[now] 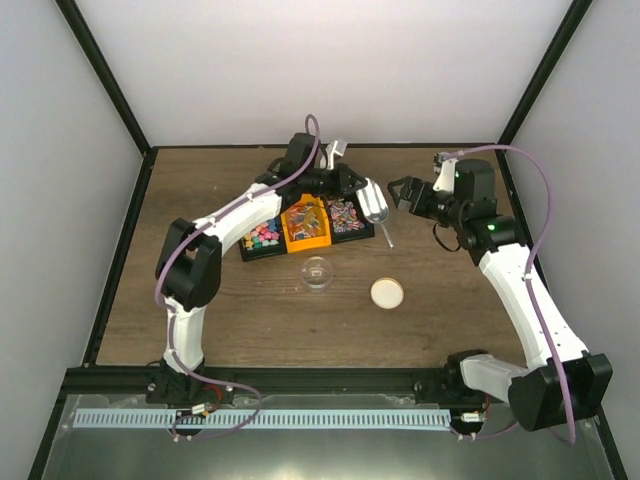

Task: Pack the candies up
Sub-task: Adjust the spatula.

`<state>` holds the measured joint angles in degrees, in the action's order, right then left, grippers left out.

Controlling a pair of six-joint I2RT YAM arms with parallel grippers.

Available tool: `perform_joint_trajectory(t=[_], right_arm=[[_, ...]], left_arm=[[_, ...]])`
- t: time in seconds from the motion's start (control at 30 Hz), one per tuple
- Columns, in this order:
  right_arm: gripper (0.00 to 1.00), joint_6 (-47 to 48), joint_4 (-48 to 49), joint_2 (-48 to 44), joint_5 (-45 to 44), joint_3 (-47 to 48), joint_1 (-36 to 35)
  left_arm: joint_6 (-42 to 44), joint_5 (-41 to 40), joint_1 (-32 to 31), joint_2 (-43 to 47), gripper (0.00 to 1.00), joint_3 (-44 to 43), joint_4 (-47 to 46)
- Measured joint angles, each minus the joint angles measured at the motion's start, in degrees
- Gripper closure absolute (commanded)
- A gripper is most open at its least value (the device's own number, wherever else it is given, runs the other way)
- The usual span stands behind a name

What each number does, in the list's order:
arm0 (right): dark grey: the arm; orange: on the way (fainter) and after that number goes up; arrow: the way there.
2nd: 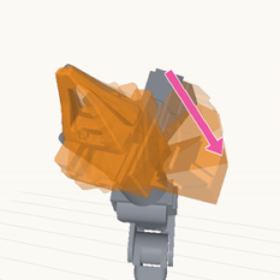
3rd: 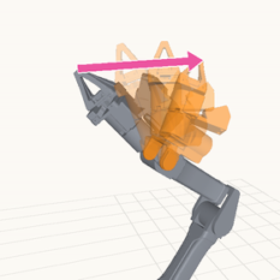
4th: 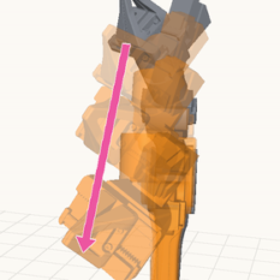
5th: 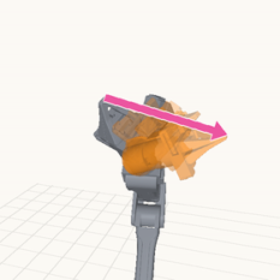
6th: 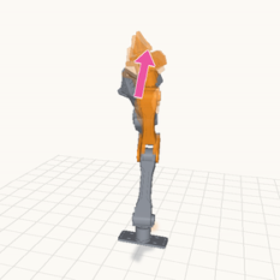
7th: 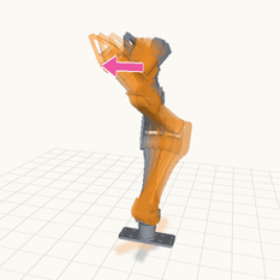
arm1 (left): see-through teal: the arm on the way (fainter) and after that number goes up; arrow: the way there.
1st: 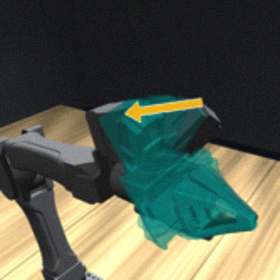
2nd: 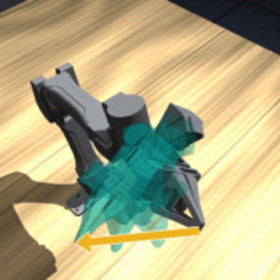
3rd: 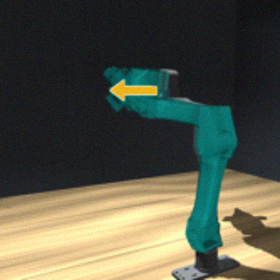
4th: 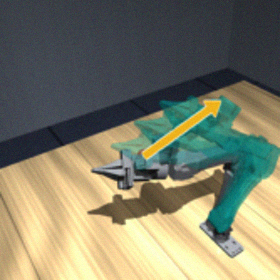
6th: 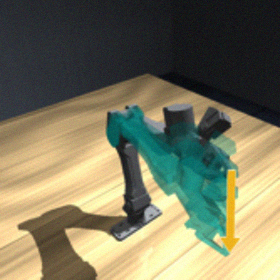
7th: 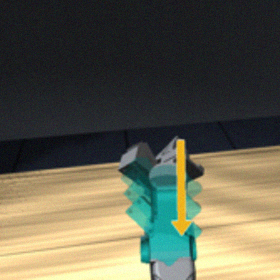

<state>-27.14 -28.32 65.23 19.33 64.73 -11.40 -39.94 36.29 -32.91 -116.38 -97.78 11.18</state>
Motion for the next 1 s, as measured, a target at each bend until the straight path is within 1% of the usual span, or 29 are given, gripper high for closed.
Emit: perform_joint_trajectory(t=[0.1,0.23,0.33,0.43,0.53,0.67,0.73,0.87,1.0], right_arm=[[0.14,-1.60,1.60,0.63,2.51,-0.55,1.25],[0.16,-6.58,7.65,-1.73,9.70,-5.92,6.80],[0.17,-11.04,11.54,-2.69,15.52,-8.15,10.40],[0.21,-15.45,16.24,-2.93,20.33,-9.99,11.98],[0.24,-19.28,19.65,-3.26,23.78,-12.44,12.28],[0.24,-24.33,23.63,-3.10,27.69,-15.04,12.35],[0.27,-26.23,25.44,-3.06,29.16,-15.91,12.35],[0.35,-29.62,29.38,-3.10,31.28,-17.73,12.35],[0.43,-31.04,30.99,-3.10,32.48,-18.05,12.35]], left_arm=[[-6.58,-0.44,-0.02,1.29,0.94,2.89,-6.54],[-14.10,-1.99,-0.02,3.74,0.93,6.21,-13.88],[-17.79,-4.00,-0.07,5.66,0.93,8.00,-18.51],[-20.02,-6.62,-0.09,8.07,0.94,9.77,-21.22],[-21.07,-8.94,-0.11,9.33,0.94,9.84,-22.43],[-21.70,-11.91,-0.24,10.34,0.94,9.84,-22.64],[-22.08,-12.98,-0.33,10.38,0.94,9.84,-22.64],[-22.71,-14.69,-0.70,10.38,0.93,9.84,-22.01],[-22.91,-15.87,-1.22,10.38,0.93,9.84,-21.35]])
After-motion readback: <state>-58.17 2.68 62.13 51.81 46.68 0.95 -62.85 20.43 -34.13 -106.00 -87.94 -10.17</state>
